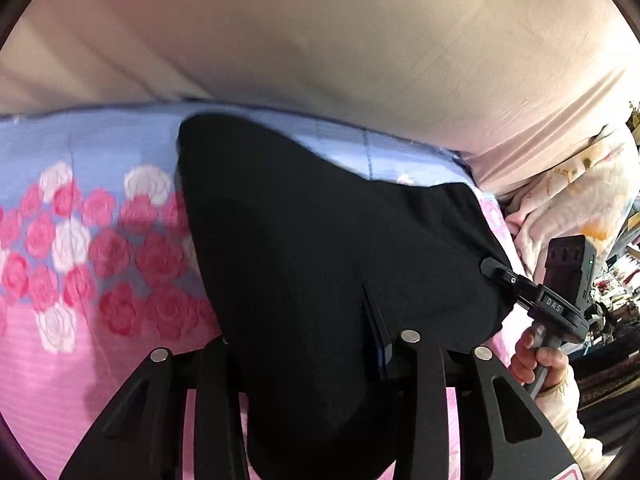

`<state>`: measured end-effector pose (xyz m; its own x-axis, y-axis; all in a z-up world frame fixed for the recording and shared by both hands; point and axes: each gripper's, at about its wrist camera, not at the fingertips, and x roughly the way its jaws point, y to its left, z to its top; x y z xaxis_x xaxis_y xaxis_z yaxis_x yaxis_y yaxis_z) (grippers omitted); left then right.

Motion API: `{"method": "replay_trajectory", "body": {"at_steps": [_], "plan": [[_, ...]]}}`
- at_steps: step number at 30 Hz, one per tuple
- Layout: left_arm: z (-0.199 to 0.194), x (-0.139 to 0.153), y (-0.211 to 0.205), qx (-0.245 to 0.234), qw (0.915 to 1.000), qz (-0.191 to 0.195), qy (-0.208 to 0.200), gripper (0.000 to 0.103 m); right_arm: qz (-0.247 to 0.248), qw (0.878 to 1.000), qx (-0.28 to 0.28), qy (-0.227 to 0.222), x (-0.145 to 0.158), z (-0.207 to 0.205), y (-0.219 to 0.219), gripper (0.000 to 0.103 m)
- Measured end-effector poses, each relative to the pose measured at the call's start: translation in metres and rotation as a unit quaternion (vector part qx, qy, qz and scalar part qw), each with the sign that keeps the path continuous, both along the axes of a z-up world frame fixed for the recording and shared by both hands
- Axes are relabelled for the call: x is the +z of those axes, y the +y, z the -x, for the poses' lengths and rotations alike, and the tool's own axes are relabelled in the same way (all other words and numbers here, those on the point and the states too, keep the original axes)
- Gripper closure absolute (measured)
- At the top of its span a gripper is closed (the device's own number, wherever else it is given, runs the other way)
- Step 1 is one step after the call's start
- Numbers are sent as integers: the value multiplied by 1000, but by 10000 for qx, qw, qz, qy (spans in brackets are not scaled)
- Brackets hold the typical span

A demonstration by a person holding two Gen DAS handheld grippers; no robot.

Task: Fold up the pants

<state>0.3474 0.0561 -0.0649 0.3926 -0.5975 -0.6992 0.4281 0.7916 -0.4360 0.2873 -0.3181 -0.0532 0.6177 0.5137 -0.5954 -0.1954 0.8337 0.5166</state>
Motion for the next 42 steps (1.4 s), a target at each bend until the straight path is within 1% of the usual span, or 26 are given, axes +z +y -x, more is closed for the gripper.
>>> {"method": "replay_trajectory", "body": {"at_steps": [2, 4, 6, 9, 10, 12, 13, 14, 15, 16, 18, 19, 21, 23, 25, 26, 27, 29, 31, 33, 34, 35, 36, 37, 40, 42], "plan": [[0, -10, -1, 37, 10000, -73, 16, 65, -65, 9999, -30, 92, -9, 0, -2, 74], [3, -12, 2, 78, 9999, 79, 8, 66, -217, 9997, -61, 127, -13, 0, -5, 74], [3, -13, 10, 118, 9998, 172, 45, 68, -383, 9991, -60, 174, -10, 1, -6, 76], [16, -3, 17, 20, 9999, 73, -132, 69, -528, 9985, 63, 156, 1, 10, -7, 77], [20, -4, 20, -34, 9999, 32, -135, 69, -548, 9983, 110, 172, 3, 17, -7, 77], [24, -11, 23, -89, 9999, -38, -101, 67, -324, 9992, 99, 207, -4, 22, -6, 77], [22, -16, 24, -65, 9999, -71, -77, 62, -270, 9993, 55, 247, -10, 23, -5, 75], [20, -22, 24, -4, 10000, -78, -38, 57, -385, 9987, -14, 329, -18, 20, -7, 69], [17, -28, 28, 139, 9999, -23, -22, 42, -462, 9981, -78, 396, -23, 18, -10, 57], [15, -30, 31, 292, 9996, -45, -27, 30, -452, 9978, -122, 475, -26, 16, -11, 57], [15, -31, 38, 361, 9993, 104, -41, 29, -250, 9986, -94, 463, -22, 16, -8, 42], [16, -30, 40, 378, 9993, 74, -31, 25, -153, 9988, -119, 455, -20, 17, -5, 38], [21, -24, 48, 647, 9978, -111, -5, 18, -96, 9981, -397, 457, -13, 29, -9, 19], [35, -11, 57, 880, 9956, -298, -129, 18, -244, 9954, -848, 382, -4, 55, -25, 15], [61, 10, 68, 1172, 9882, -787, -589, 18, -252, 9921, -1186, 307, 3, 79, -40, 15], [75, 20, 71, 1431, 9790, -1176, -851, 18, -227, 9881, -1504, 231, 9, 100, -50, 13], [96, 33, 74, 1835, 9594, -1761, -1221, 18, -228, 9860, -1643, 187, 12, 111, -56, 13], [128, 51, 69, 2211, 9302, -2360, -1737, 17, -206, 9811, -1921, 66, 23, 143, -64, 13], [161, 69, 61, 2472, 9052, -2737, -2111, 16, 40, 9787, -2049, -141, 36, 171, -61, 13], [193, 85, 46, 2610, 8898, -2772, -2516, 16, 485, 9756, -2102, -407, 52, 191, -44, 10], [205, 91, 41, 2636, 8847, -2766, -2670, 16, 682, 9744, -2074, -539, 60, 197, -29, 10], [216, 95, 32, 2644, 8800, -2775, -2804, 16, 913, 9731, -1997, -704, 68, 204, -15, 10], [221, 98, 23, 2632, 8795, -2755, -2850, 14, 1049, 9721, -1931, -821, 73, 209, -8, 8], [227, 99, 10, 2584, 8834, -2691, -2835, 10, 1167, 9712, -1858, -927, 80, 212, 4, 7], [237, 99, -8, 2445, 8993, -2433, -2687, 10, 1462, 9670, -1617, -1322, 97, 221, 39, 5], [240, 98, -18, 2470, 9023, -2364, -2624, 10, 1680, 9625, -1510, -1504, 103, 222, 58, 5]]}}
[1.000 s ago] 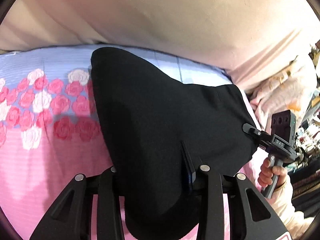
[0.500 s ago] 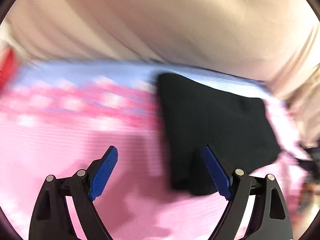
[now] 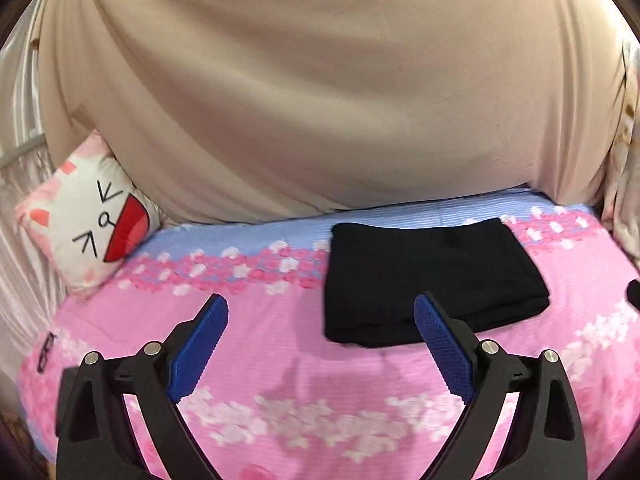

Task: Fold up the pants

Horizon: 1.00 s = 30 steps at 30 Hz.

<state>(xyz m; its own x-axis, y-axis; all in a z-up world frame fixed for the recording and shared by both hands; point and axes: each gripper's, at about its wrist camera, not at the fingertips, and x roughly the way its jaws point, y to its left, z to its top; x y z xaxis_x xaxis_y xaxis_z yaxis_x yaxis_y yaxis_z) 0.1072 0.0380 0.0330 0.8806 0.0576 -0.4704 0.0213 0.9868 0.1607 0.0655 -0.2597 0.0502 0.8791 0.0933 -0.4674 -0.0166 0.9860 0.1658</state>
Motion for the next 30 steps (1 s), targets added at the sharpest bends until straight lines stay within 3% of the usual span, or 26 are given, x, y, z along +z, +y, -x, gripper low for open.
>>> {"method": "replay_trajectory", "body": {"at_steps": [8, 14, 22, 30], "plan": [[-15, -5, -21, -15, 9997, 180, 178, 10, 95, 9997, 68, -222, 13, -11, 28, 5], [-45, -22, -31, 88, 9994, 68, 337, 10, 276, 9992, 27, -290, 8, -38, 39, 5], [-86, -55, -48, -113, 9971, -97, 748, 10, 319, 9995, 7, 9, -19, -73, 41, 5], [-102, -63, -53, -287, 9955, 24, 905, 10, 370, 9992, -37, 153, -31, -85, 40, 5]]}}
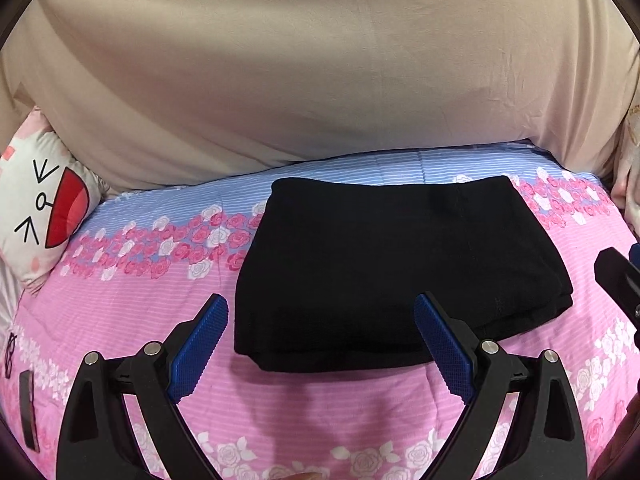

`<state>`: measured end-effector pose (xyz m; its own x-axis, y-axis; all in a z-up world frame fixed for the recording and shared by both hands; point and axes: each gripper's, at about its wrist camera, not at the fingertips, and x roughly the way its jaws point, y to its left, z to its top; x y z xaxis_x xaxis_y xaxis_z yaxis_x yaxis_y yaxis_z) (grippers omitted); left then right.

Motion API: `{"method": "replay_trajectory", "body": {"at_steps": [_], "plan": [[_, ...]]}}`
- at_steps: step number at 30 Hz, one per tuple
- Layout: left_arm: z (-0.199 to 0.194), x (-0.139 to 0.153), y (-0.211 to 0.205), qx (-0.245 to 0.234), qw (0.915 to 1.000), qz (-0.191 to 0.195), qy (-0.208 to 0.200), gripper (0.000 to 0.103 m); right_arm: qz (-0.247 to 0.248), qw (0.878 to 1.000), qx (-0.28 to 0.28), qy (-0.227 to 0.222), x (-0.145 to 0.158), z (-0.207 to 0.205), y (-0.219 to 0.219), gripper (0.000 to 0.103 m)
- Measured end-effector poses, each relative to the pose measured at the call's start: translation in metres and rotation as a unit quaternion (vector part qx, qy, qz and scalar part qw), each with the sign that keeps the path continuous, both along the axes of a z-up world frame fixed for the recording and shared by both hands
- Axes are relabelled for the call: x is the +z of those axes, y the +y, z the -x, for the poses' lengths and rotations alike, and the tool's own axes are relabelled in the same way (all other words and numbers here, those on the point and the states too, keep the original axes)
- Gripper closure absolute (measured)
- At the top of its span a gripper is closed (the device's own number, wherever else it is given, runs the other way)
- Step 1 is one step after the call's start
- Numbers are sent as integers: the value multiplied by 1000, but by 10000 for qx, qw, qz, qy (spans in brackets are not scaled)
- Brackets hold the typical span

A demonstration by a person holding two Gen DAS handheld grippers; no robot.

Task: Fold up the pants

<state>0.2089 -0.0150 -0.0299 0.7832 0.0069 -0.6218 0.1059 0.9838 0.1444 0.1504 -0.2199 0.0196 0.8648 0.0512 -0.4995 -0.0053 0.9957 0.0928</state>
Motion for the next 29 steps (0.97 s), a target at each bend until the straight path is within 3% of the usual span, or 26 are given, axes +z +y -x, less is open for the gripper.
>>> {"method": "replay_trajectory", "body": {"at_steps": [16, 21, 24, 29], "plan": [[-7, -9, 3, 70, 9999, 13, 137, 12, 138, 9999, 2, 77, -7, -5, 5, 5], [-4, -9, 2, 99, 9999, -73, -25, 12, 126, 9999, -3, 106, -9, -4, 5, 5], [6, -1, -1, 259, 9981, -441, -348, 12, 150, 9998, 10, 117, -7, 1, 6, 5], [35, 14, -1, -13, 9981, -324, -528, 12, 241, 9997, -63, 57, -3, 18, 6, 5]]}}
